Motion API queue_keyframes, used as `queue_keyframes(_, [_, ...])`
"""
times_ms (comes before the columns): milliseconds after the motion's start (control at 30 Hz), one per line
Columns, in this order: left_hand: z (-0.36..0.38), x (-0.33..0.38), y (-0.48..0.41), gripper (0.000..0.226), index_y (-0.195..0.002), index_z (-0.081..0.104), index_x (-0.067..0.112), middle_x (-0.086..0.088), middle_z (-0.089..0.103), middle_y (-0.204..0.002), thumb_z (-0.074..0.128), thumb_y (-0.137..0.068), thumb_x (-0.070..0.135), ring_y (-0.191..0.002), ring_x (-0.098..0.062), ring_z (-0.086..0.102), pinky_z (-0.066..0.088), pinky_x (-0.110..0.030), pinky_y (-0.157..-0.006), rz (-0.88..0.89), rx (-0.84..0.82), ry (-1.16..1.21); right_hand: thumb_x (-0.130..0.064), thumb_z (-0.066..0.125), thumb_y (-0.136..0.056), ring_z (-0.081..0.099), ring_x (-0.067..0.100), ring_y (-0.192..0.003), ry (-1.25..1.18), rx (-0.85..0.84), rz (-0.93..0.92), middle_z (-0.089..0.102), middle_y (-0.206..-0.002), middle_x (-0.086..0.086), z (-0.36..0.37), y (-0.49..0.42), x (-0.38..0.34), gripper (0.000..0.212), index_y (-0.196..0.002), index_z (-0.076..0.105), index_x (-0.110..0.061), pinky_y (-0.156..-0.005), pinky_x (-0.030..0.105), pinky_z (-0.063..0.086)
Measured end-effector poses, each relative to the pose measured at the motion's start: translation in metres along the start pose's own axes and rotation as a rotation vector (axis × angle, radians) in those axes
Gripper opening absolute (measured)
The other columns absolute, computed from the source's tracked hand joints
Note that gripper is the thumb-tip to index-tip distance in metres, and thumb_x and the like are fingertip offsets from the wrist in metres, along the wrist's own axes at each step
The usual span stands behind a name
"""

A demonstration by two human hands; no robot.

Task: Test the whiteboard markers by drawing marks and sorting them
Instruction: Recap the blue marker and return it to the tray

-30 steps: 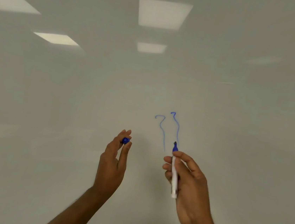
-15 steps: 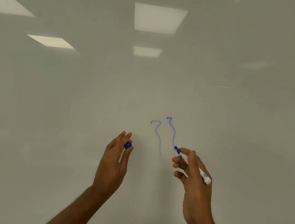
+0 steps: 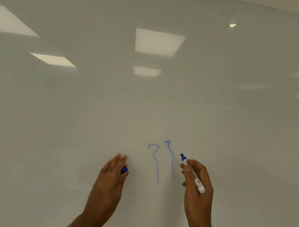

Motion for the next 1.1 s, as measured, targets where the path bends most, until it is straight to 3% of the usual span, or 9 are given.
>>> queue_keyframes(167, [0.004,0.002,-0.001,0.05,-0.15,0.042,0.027,0.011,0.038,-0.156,0.045,-0.1,0.035,-0.146,-0.008,0.031,0.029,-0.027,-0.116,0.011,0.003,-0.056,-0.026,0.057,-0.099,0.066,0.008,-0.103,0.046,-0.06,-0.092,0.071,-0.103,-0.008,0.012,-0.024,-0.01,0.013,-0.109,0.066,-0.023,-0.088,0.024,0.053])
queue_keyframes(333, [0.006,0.004,-0.002,0.051,-0.149,0.044,0.02,0.009,0.037,-0.153,0.04,-0.102,0.04,-0.144,-0.008,0.029,0.024,-0.02,-0.117,0.061,0.021,-0.113,-0.026,0.057,-0.1,0.064,0.015,-0.108,0.18,-0.102,-0.162,0.068,-0.109,-0.006,0.02,-0.039,0.003,0.017,-0.115,0.065,-0.028,-0.092,0.031,0.052])
queue_keyframes(533, [0.005,0.007,-0.001,0.055,-0.149,0.044,0.018,0.007,0.035,-0.153,0.032,-0.102,0.042,-0.143,0.001,0.019,0.008,-0.009,-0.117,0.073,0.031,-0.115,-0.024,0.059,-0.1,0.063,0.015,-0.108,0.172,-0.039,-0.143,0.067,-0.108,-0.007,0.006,-0.031,0.02,0.016,-0.113,0.067,-0.028,-0.091,0.029,0.05])
queue_keyframes(733, [0.001,0.016,-0.004,0.057,-0.144,0.049,0.008,0.002,0.039,-0.149,0.027,-0.106,0.044,-0.142,0.002,0.019,0.006,-0.009,-0.118,0.138,0.047,-0.155,-0.023,0.061,-0.097,0.063,0.009,-0.109,0.219,-0.006,-0.019,0.066,-0.11,-0.01,-0.028,0.009,0.059,0.019,-0.111,0.068,-0.034,-0.091,0.023,0.05])
queue_keyframes(867, [0.003,0.011,-0.003,0.046,-0.149,0.044,0.016,0.007,0.031,-0.154,0.038,-0.107,0.036,-0.146,-0.004,0.02,0.022,-0.024,-0.121,0.06,0.008,-0.111,-0.026,0.06,-0.098,0.064,0.01,-0.097,0.346,-0.044,0.077,0.067,-0.095,-0.013,-0.046,0.029,0.074,0.013,-0.101,0.068,-0.036,-0.085,0.033,0.053])
queue_keyframes(933, [0.002,0.011,0.0,0.05,-0.151,0.042,0.025,0.014,0.028,-0.156,0.039,-0.103,0.039,-0.147,-0.005,0.021,0.025,-0.03,-0.12,-0.049,-0.045,-0.025,-0.024,0.06,-0.098,0.065,0.021,-0.09,0.328,-0.084,0.149,0.07,-0.087,-0.006,-0.048,0.038,0.07,0.012,-0.095,0.067,-0.033,-0.077,0.032,0.051])
queue_keyframes(1000, [-0.007,0.02,0.004,0.045,-0.143,0.051,0.027,0.015,0.044,-0.151,0.046,-0.1,0.037,-0.143,-0.002,0.036,0.032,-0.024,-0.116,-0.127,-0.028,0.149,-0.02,0.062,-0.096,0.068,0.023,-0.085,0.228,-0.093,0.186,0.074,-0.085,0.001,-0.045,0.052,0.056,0.009,-0.093,0.067,-0.026,-0.075,0.031,0.05])
queue_keyframes(1100, [-0.021,0.034,0.019,0.019,-0.114,0.067,0.021,0.013,0.073,-0.115,0.053,-0.102,0.026,-0.115,-0.003,0.064,0.046,-0.015,-0.096,-0.301,0.065,0.474,-0.012,0.069,-0.092,0.071,0.015,-0.076,0.081,-0.167,0.202,0.076,-0.081,0.007,-0.025,0.079,0.026,0.005,-0.096,0.065,-0.013,-0.073,0.031,0.05])
Point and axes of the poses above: each hand's wrist, its own y-axis away from the middle knuckle, its own z-axis out of the palm, x = y × z, the point moved 9 cm from there along -y, towards the middle knuckle
